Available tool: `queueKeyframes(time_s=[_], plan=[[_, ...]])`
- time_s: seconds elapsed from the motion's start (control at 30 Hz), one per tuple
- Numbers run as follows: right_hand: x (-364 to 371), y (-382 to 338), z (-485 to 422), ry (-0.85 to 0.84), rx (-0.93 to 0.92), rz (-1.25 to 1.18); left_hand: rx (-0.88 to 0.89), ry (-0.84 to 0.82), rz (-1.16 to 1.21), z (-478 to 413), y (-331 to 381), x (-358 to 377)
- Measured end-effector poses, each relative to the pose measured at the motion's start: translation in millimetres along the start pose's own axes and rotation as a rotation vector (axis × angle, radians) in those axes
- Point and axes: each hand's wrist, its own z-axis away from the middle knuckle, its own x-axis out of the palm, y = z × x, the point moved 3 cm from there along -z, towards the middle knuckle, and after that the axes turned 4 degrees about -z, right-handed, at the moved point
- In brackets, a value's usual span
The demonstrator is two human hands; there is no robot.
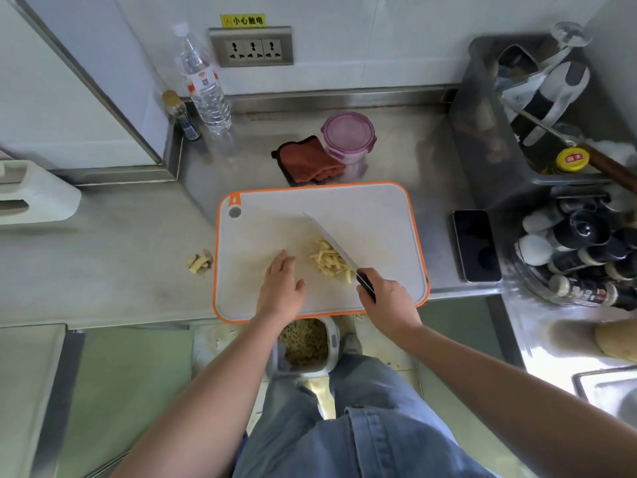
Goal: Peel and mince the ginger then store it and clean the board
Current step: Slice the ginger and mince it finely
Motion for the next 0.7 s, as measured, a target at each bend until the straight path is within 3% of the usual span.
queueKeyframes(time_s=[0.3, 0.7], plan=[[-24.6, -2.5, -17.7, 0.176, 0.095, 0.011, 0.057, 0.022, -0.064, 12.6, -9.9, -5.5], [-18.8, -4.6, -15.0, 0.023, -0.067, 0.149, 0.039, 0.019, -0.122, 10.8, -9.3, -6.4]])
